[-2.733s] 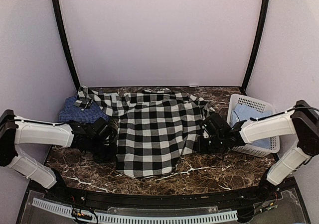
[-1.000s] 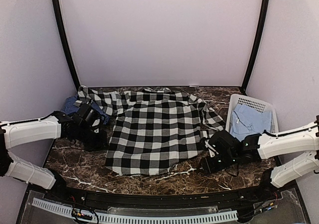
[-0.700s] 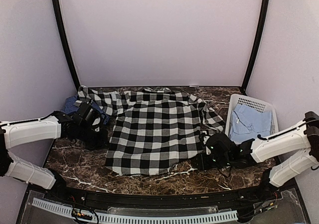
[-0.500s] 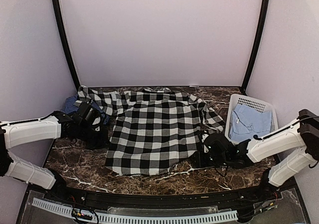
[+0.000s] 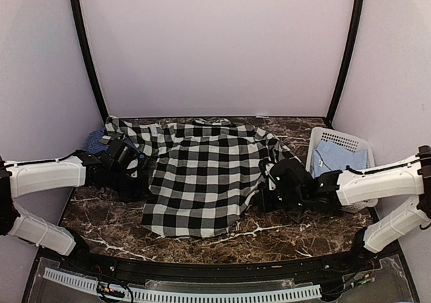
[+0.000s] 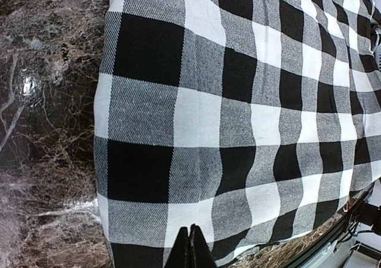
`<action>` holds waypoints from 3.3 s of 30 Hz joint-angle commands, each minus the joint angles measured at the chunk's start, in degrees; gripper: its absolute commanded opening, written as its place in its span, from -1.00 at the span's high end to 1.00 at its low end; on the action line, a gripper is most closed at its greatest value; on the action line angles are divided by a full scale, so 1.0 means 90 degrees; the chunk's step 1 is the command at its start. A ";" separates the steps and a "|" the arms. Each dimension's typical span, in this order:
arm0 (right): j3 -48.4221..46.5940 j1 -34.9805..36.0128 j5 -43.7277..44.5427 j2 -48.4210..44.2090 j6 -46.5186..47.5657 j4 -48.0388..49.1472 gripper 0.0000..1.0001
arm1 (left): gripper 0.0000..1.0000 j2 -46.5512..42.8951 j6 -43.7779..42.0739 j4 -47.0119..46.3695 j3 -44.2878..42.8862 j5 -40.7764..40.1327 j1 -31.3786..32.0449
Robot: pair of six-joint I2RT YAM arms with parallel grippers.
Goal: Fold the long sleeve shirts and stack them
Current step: Flatten out the crumpled shirt at the center of the board.
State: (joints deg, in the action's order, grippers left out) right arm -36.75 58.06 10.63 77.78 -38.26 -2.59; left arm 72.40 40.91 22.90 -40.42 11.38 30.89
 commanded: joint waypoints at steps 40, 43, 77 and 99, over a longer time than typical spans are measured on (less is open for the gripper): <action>0.1207 0.0321 -0.0862 -0.1190 -0.0016 -0.0236 -0.31 | 0.86 0.0037 0.0191 -0.0237 0.0260 0.0426 -0.0015; 0.1377 0.0452 -0.0437 -0.1052 -0.0039 0.0220 -0.31 | 0.56 -0.0478 0.0507 0.0052 0.0549 -0.0150 -0.0017; -0.1312 -0.1144 -0.2943 -0.0315 0.0480 -0.1772 1.00 | 1.00 -0.0647 0.0472 0.0491 -0.0546 -0.0288 0.0505; -0.1778 -0.2311 -0.2475 0.1359 0.0840 -0.0576 0.07 | 1.00 0.2034 -0.0296 -0.0846 -0.1678 0.0733 -0.1079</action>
State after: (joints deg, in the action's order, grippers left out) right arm -54.19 34.13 -19.44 96.36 -32.80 -10.00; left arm 92.14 39.38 16.69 -55.40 16.27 21.17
